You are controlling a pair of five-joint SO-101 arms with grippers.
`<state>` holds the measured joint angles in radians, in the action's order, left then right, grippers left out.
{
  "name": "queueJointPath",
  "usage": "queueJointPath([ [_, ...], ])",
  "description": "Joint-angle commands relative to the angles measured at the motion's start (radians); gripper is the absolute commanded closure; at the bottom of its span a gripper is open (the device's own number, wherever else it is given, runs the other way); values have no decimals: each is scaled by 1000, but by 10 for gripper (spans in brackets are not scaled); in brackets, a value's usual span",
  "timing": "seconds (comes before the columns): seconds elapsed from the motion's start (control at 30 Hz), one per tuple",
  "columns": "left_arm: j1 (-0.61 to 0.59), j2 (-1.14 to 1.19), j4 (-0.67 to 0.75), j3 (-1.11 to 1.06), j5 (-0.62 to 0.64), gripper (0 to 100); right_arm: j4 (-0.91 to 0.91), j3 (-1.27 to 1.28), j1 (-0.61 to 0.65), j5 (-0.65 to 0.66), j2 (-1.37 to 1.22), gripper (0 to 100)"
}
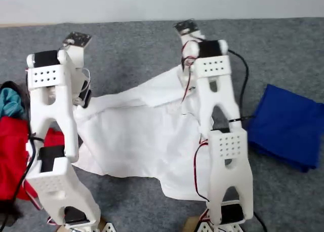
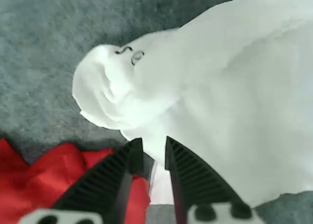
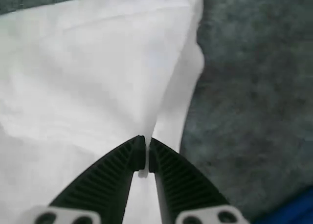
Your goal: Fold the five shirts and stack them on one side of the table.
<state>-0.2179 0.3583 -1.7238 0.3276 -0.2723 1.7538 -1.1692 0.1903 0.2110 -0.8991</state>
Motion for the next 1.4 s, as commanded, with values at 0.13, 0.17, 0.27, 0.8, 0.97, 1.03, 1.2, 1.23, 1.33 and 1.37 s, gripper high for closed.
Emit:
queueJointPath([
  [0.13, -68, -52, 109, -128, -55, 848, 41, 51, -85, 11, 122, 987],
  [0.17, -77, -52, 123, -137, -77, 842, 41, 51, -94, 11, 122, 987],
  [0.27, -81, -49, 144, -153, -157, 840, 39, 54, -111, 11, 120, 987],
  [0.8, -31, 69, 227, -151, -721, 843, 41, 55, -180, 5, 120, 987],
  [0.97, 20, 72, 229, -150, -786, 844, 42, 57, -174, 3, 120, 987],
  [1.03, 37, 75, 242, -150, -806, 844, 42, 57, -166, 3, 120, 987],
  [1.2, 92, 71, 255, -134, -807, 844, 42, 57, -156, 3, 120, 987],
  [1.23, 106, 71, 249, -124, -807, 844, 42, 57, -156, 3, 120, 987],
  [1.33, 146, 69, 244, -97, -807, 844, 42, 57, -154, 3, 120, 987],
  [1.37, 158, 69, 230, -85, -807, 844, 42, 57, -156, 3, 120, 987],
])
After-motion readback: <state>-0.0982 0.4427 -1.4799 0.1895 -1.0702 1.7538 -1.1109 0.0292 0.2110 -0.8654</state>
